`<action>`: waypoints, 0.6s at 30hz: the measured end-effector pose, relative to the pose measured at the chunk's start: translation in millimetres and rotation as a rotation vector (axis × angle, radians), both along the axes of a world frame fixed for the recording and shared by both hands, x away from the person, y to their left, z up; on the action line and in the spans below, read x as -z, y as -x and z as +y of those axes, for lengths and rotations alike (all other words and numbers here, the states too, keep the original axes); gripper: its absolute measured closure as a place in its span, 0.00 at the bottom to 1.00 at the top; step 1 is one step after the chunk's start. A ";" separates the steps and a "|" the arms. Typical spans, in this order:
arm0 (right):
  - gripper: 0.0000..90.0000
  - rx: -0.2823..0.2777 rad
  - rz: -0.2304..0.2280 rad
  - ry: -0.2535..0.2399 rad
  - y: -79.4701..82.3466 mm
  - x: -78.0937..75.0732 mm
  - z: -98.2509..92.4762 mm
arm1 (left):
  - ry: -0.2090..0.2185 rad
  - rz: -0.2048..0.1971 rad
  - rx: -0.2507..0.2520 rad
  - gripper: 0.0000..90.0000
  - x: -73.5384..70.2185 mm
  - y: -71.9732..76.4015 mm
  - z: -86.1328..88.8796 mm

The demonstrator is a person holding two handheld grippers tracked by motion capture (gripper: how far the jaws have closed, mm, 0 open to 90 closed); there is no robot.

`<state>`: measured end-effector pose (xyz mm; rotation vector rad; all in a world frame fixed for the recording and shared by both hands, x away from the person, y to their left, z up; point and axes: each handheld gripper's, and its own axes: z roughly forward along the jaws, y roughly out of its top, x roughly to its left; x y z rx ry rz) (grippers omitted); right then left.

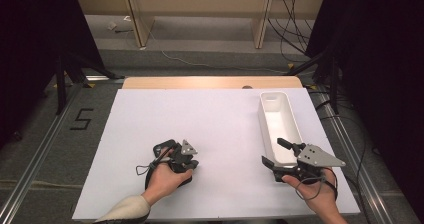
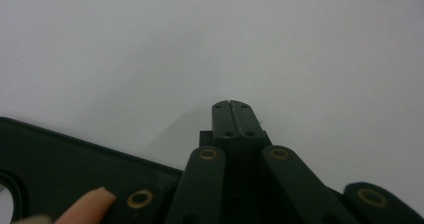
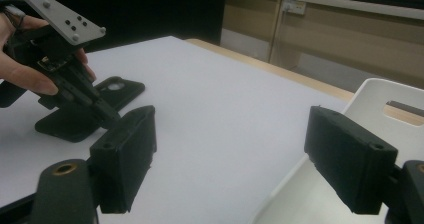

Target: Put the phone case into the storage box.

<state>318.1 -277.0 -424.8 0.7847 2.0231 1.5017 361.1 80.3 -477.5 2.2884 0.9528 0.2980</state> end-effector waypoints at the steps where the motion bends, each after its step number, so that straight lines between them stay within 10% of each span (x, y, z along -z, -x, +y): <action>1: 0.24 0.000 -0.001 0.000 0.0 0.0 -0.2 | -0.006 -0.001 0.001 1.00 0.2 0.3 -0.1; 18: 0.24 0.001 0.002 0.002 0.0 0.3 -0.6 | -0.065 0.091 0.033 1.00 -2.8 8.0 9.2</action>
